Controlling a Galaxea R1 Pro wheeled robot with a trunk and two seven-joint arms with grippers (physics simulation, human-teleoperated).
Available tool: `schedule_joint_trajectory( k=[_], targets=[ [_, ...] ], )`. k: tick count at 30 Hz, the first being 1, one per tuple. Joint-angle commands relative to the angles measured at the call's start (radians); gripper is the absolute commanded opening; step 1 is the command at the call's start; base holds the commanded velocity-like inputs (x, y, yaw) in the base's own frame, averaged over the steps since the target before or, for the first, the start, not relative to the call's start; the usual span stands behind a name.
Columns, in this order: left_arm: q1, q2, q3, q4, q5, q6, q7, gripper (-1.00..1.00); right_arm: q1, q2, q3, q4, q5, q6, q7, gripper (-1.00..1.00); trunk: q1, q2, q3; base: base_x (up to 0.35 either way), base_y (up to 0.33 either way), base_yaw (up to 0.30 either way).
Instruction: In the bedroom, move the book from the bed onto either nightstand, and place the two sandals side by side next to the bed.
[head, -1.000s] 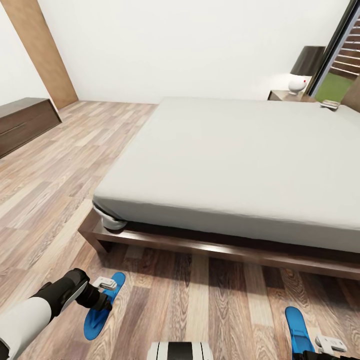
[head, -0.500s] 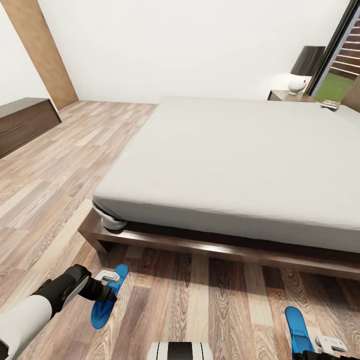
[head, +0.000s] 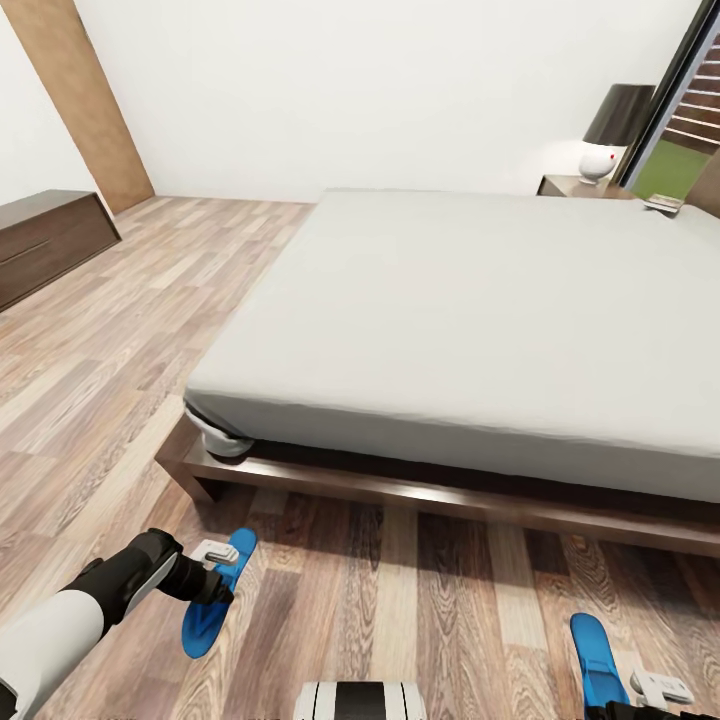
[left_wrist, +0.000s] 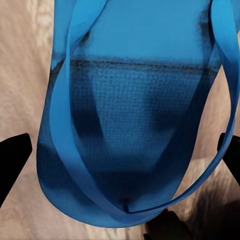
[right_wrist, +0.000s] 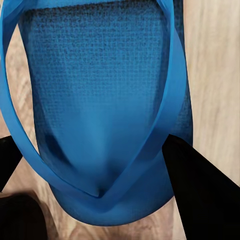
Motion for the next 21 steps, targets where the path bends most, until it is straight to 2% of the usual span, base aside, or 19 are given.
schedule_joint_trajectory(
  k=[1,8,15,21],
  targets=[
    [-0.001,0.001,-0.006,-0.002,0.009,0.005,0.002,-1.0,-0.001,0.001,-0.005,-0.002,0.007,0.003,0.009,-1.0,0.0,-0.001,-0.005,0.0,0.0,0.0],
    [-0.001,0.001,-0.006,-0.002,0.009,0.005,0.002,-1.0,-0.002,0.001,-0.005,-0.002,0.007,0.003,0.009,-1.0,0.003,-0.002,-0.032,0.0,0.0,0.0],
    [-0.001,0.001,-0.006,-0.002,0.009,0.005,0.002,-1.0,-0.002,0.001,-0.005,-0.002,0.007,0.002,0.009,-1.0,0.003,-0.002,-0.032,0.0,0.0,0.0],
    [-0.001,0.001,-0.006,-0.002,0.009,0.005,0.001,-1.0,-0.002,0.001,-0.005,-0.002,0.007,0.003,0.009,-1.0,0.006,-0.004,-0.055,0.0,0.0,0.0]
  ],
)
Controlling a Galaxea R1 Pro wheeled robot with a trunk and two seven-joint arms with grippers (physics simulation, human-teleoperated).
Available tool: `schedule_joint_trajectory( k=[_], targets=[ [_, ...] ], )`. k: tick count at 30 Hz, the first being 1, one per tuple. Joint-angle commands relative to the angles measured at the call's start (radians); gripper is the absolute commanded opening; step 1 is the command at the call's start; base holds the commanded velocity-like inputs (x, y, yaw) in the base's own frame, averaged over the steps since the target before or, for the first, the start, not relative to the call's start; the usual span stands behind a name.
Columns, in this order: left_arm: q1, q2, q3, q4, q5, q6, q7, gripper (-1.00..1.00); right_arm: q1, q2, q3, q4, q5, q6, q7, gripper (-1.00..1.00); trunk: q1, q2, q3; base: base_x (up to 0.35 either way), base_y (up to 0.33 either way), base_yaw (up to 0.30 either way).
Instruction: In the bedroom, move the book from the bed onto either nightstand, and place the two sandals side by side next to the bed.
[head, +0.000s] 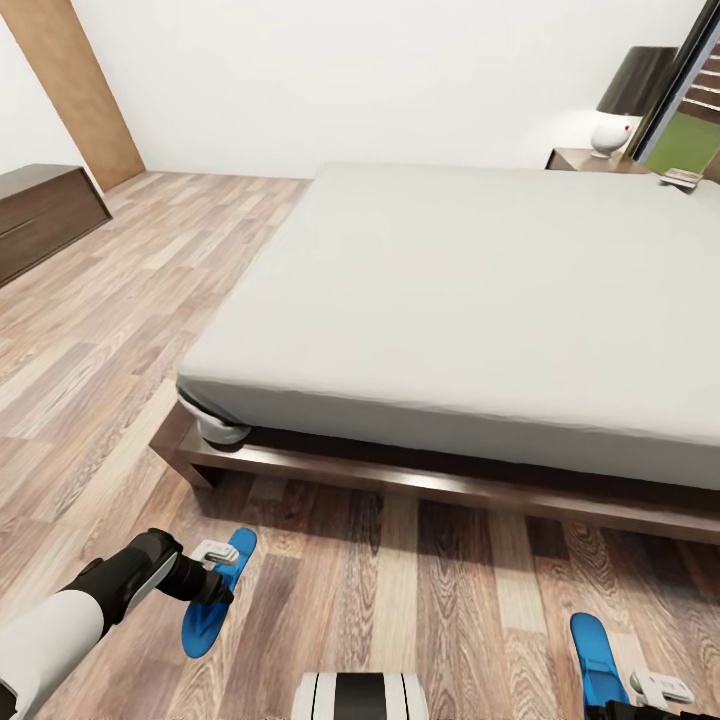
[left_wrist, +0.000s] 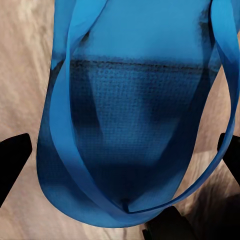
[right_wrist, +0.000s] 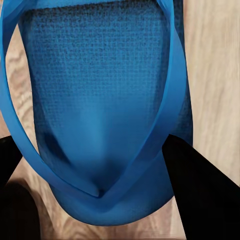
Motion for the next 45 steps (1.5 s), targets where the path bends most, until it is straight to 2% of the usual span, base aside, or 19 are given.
schedule_joint_trajectory(
  k=[1,6,10,13,29,35,42,45],
  targets=[
    [-0.001,0.001,-0.006,-0.002,0.008,0.005,0.002,-1.0,-0.001,0.001,-0.005,-0.002,0.007,0.003,0.009,-1.0,0.0,-0.001,-0.005,0.0,0.0,0.0],
    [-0.001,0.001,-0.004,-0.002,0.01,0.006,0.001,-1.0,-0.001,0.001,-0.005,-0.002,0.007,0.003,0.009,-1.0,0.0,-0.001,-0.005,0.0,0.0,0.0],
    [-0.001,0.003,0.043,-0.002,0.01,0.024,0.0,-1.0,-0.001,0.001,-0.005,-0.002,0.007,0.004,0.009,-1.0,0.0,-0.001,-0.005,0.0,0.0,0.0],
    [-0.001,0.003,0.059,-0.002,0.01,0.05,-0.001,-1.0,0.0,0.001,-0.005,-0.002,0.007,0.003,0.009,-1.0,0.0,-0.001,-0.005,0.0,0.0,0.0],
    [-0.001,0.006,0.065,-0.002,0.01,0.063,0.001,-1.0,-0.001,0.001,-0.005,-0.002,0.007,0.003,0.009,-1.0,0.0,-0.001,-0.005,0.0,0.0,0.0],
    [-0.048,0.003,0.066,-0.003,0.01,0.139,0.002,-1.0,0.0,0.001,-0.005,-0.002,0.007,0.003,0.009,-1.0,0.0,-0.001,-0.005,0.0,0.0,0.0],
    [-0.056,0.003,0.066,-0.003,0.01,0.15,0.001,-1.0,-0.001,0.001,-0.005,-0.002,0.007,0.003,0.009,-1.0,0.0,-0.001,-0.005,0.0,0.0,0.0],
    [-0.056,0.003,0.066,-0.003,0.01,0.15,0.001,-1.0,0.0,0.001,-0.005,-0.002,0.007,0.003,0.009,-1.0,0.002,-0.001,-0.016,0.0,0.0,0.0]
  ],
)
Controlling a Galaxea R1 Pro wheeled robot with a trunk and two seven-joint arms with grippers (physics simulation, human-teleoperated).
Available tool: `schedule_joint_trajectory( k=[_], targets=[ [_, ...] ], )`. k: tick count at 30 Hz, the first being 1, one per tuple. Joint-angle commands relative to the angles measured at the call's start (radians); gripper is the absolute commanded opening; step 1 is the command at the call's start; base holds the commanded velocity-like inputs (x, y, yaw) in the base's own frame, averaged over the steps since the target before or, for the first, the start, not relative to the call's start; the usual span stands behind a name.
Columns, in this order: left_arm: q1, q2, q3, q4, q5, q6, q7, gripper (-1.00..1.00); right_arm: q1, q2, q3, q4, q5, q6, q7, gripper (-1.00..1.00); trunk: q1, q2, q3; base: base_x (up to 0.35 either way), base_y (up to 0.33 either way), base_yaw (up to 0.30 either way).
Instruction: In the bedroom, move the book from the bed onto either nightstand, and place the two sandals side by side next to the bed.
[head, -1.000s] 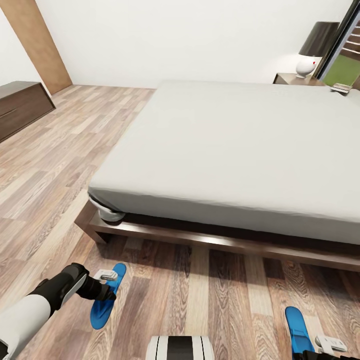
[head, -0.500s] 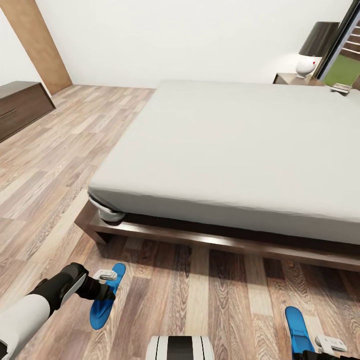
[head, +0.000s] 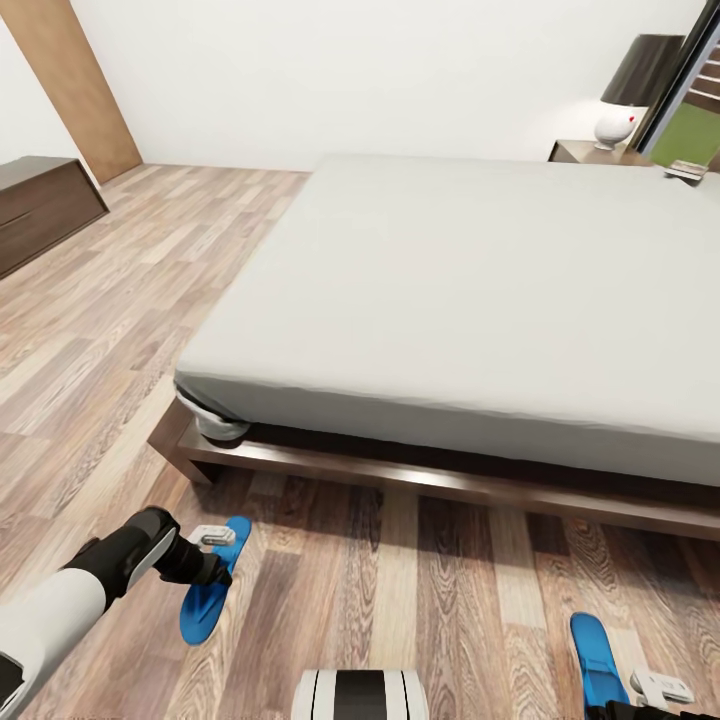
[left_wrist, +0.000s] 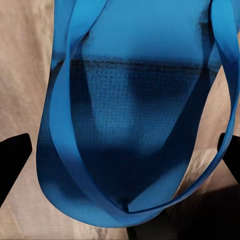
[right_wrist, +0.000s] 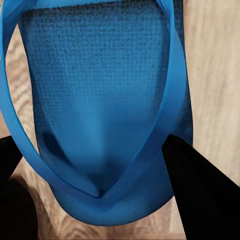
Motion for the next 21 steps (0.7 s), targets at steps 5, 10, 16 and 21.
schedule_joint_trajectory(
  k=[5,10,16,21],
  targets=[
    [-0.001,0.002,-0.007,-0.001,0.008,0.002,0.001,-1.0,-0.001,0.001,-0.005,-0.002,0.007,0.003,0.009,-1.0,0.002,-0.002,-0.02,0.0,0.0,0.0],
    [-0.001,0.002,-0.007,-0.001,0.008,0.002,0.001,-1.0,-0.001,0.001,-0.005,-0.002,0.007,0.002,0.009,-1.0,0.003,-0.002,-0.032,0.0,0.0,0.0],
    [-0.002,0.002,-0.007,-0.001,0.008,0.002,0.003,-1.0,-0.002,0.001,-0.005,-0.002,0.007,0.002,0.009,-1.0,0.005,-0.003,-0.043,0.0,0.0,0.0],
    [-0.002,0.002,-0.007,-0.001,0.008,0.002,0.002,-1.0,-0.001,0.001,-0.005,-0.002,0.007,0.002,0.009,-1.0,0.007,-0.004,-0.063,0.0,0.0,0.0]
  ],
)
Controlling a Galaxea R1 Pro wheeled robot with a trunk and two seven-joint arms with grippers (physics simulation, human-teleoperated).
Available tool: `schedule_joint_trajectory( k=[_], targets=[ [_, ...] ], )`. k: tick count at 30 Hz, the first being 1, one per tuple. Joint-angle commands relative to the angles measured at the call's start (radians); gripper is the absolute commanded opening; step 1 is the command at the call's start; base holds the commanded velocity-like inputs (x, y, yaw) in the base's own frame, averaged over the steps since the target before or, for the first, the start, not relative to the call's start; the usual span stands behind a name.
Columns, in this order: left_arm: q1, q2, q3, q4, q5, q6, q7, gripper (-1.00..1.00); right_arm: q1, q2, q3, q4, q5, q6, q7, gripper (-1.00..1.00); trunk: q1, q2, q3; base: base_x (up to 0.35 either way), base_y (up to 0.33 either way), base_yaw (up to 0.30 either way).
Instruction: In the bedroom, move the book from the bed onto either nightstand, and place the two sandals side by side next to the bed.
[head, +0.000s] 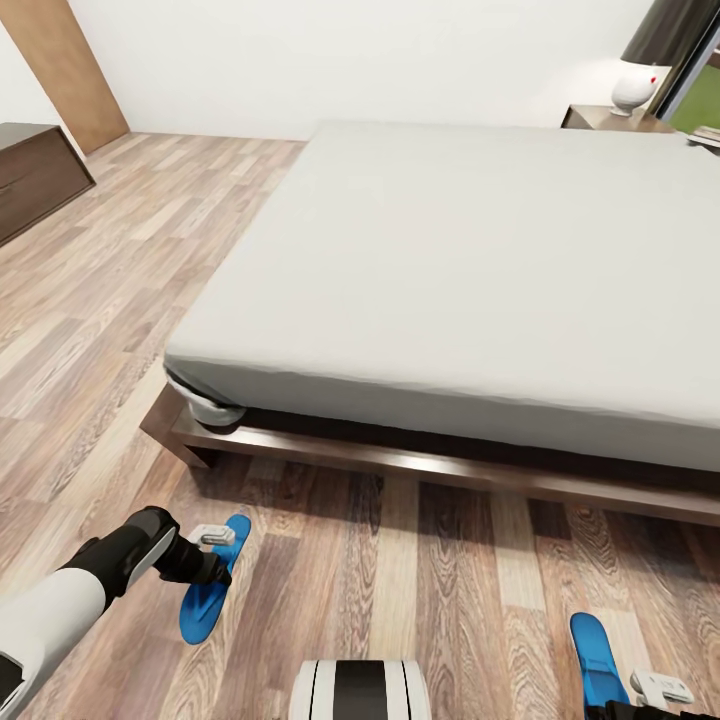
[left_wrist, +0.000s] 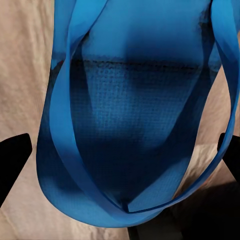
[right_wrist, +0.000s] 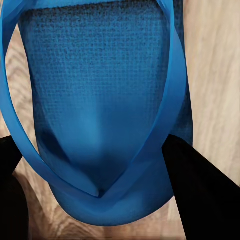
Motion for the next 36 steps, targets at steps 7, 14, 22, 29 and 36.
schedule_joint_trajectory(
  k=[7,14,22,29,36],
  targets=[
    [-0.001,0.001,-0.006,-0.001,0.007,0.002,0.001,-1.0,-0.001,0.001,-0.005,-0.002,0.007,0.003,0.009,-1.0,0.0,0.0,-0.001,0.0,0.0,0.0],
    [-0.001,0.002,-0.006,-0.001,0.007,0.002,0.001,-1.0,-0.001,0.001,-0.005,-0.002,0.007,0.003,0.009,-1.0,0.002,-0.002,-0.02,0.0,0.0,0.0],
    [-0.001,0.002,-0.006,-0.001,0.007,0.002,0.001,-1.0,-0.001,0.001,-0.005,-0.002,0.007,0.003,0.009,-1.0,0.004,-0.003,-0.039,0.0,0.0,0.0],
    [-0.001,0.003,-0.006,-0.001,0.007,0.001,0.001,-1.0,-0.001,0.001,-0.005,-0.002,0.007,0.003,0.009,-1.0,0.005,-0.003,-0.047,0.0,0.0,0.0],
    [-0.001,0.003,-0.006,-0.001,0.007,0.001,0.001,-1.0,-0.001,0.001,-0.005,-0.002,0.007,0.003,0.009,-1.0,0.007,-0.004,-0.063,0.0,0.0,0.0]
  ],
)
